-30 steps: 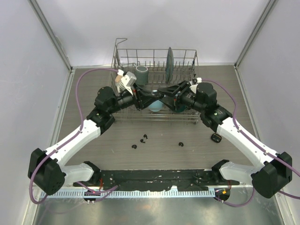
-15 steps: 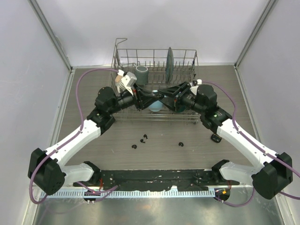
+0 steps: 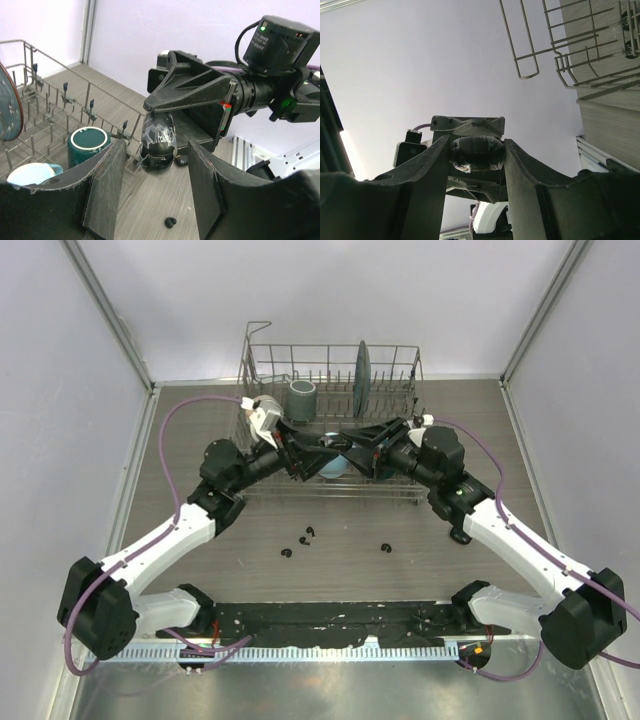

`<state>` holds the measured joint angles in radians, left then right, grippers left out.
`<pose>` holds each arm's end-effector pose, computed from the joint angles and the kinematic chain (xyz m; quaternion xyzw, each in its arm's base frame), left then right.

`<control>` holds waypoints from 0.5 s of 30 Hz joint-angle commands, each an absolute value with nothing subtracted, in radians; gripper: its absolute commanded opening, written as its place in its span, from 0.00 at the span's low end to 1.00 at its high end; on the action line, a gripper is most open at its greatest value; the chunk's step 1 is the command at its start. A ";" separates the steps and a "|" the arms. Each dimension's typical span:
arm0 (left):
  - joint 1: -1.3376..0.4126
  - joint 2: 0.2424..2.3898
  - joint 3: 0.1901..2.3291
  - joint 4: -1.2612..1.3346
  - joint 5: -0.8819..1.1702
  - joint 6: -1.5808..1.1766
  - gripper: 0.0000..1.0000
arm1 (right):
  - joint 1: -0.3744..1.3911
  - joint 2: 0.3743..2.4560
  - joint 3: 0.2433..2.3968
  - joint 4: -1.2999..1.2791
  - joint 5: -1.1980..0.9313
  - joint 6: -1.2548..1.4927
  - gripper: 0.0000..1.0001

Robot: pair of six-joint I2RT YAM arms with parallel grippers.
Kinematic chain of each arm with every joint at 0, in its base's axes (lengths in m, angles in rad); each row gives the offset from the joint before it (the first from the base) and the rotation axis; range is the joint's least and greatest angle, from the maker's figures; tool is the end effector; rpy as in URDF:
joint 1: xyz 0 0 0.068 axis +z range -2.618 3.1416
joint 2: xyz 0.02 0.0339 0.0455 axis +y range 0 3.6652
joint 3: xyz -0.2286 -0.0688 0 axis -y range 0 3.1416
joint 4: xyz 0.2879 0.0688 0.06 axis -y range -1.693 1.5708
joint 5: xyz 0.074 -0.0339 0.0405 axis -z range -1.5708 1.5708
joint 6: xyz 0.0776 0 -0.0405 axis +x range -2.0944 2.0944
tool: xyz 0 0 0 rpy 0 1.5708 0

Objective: Insert the wireless bluetooth earbuds into the charging case
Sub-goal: Pick up the charging case at the center of the board.

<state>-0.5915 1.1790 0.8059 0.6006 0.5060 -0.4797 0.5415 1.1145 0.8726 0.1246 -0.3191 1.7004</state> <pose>0.2786 -0.2325 0.3077 0.2293 0.5906 -0.5207 0.5723 0.2958 0.2063 0.2907 0.3157 0.6752 0.6424 0.1783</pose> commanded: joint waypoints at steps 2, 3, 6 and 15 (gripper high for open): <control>-0.594 1.178 0.784 0.776 0.502 -0.512 0.55 | 0.549 1.081 0.865 0.218 -0.310 1.735 0.01; -0.594 1.184 0.773 0.834 0.502 -0.515 0.55 | 0.549 1.081 0.865 0.221 -0.311 1.736 0.01; -0.595 1.196 0.761 0.871 0.499 -0.526 0.52 | 0.551 1.081 0.862 0.227 -0.314 1.741 0.01; -0.604 1.229 0.770 0.885 0.506 -0.528 0.49 | 0.551 1.094 0.862 0.253 -0.331 1.756 0.01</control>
